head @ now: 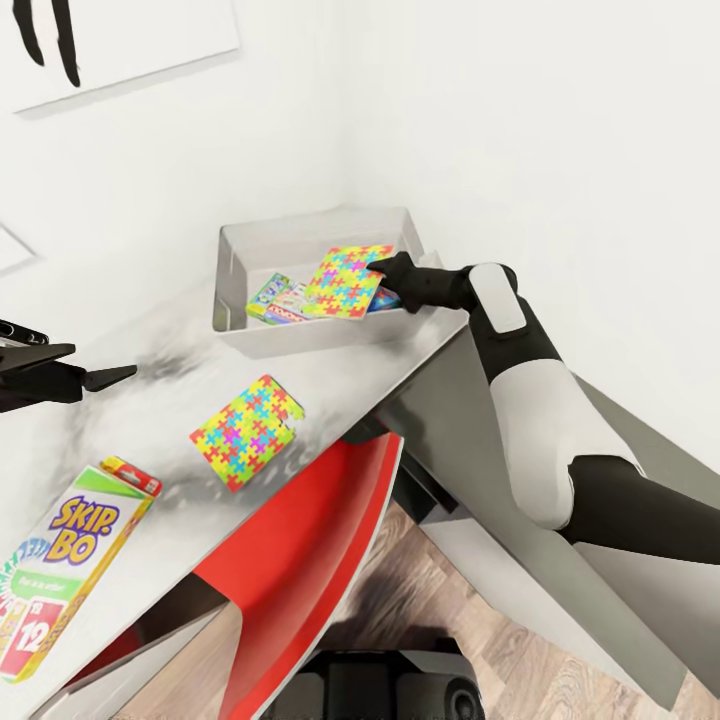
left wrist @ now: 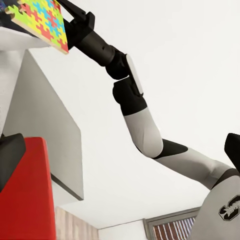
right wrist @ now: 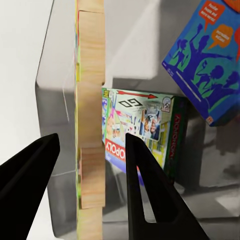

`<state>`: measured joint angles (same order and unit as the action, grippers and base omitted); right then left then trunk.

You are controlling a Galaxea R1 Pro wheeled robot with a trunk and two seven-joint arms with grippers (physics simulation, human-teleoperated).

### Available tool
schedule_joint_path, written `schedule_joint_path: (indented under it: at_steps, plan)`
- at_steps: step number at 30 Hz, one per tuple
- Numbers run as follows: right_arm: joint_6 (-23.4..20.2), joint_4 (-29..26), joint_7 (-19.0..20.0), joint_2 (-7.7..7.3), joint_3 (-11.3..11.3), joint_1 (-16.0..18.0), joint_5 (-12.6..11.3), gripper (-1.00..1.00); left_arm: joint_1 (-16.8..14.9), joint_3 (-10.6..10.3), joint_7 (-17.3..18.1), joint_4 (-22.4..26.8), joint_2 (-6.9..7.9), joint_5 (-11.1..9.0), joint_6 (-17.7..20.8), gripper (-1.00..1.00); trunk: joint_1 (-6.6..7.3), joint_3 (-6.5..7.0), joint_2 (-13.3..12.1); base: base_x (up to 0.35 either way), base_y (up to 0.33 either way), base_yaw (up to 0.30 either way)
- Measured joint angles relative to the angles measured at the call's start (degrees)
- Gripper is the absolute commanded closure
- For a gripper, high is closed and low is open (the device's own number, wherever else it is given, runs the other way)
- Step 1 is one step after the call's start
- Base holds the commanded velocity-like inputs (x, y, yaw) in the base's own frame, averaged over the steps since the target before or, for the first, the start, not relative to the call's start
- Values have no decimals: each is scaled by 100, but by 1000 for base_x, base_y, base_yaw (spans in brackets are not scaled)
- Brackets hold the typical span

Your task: Put all the toys in the child's room - the three board games (two on the bed and one on the table), the two jigsaw puzzles on the table, and the tennis ball on the table - inside the toy box on the table in the child's room.

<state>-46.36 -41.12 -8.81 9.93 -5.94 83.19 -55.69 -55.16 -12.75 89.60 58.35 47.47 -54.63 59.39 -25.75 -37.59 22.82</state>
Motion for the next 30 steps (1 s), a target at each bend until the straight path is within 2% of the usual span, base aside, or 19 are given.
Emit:
schedule_joint_path:
  at_steps: [5,17,30]
  plan:
    - [-15,-183,-9,0,3,-7,83,100,3,0,0,-1,0,0,0,-100,0,-47,-1,0,0,0]
    - [-49,-829,-28,0,19,-10,73,100,0,-9,0,2,0,0,0,-100,0,-159,-1,0,0,0]
    - [-35,-867,-31,0,36,-2,73,100,3,-9,0,-1,0,-8,0,-100,0,-178,0,0,0,0]
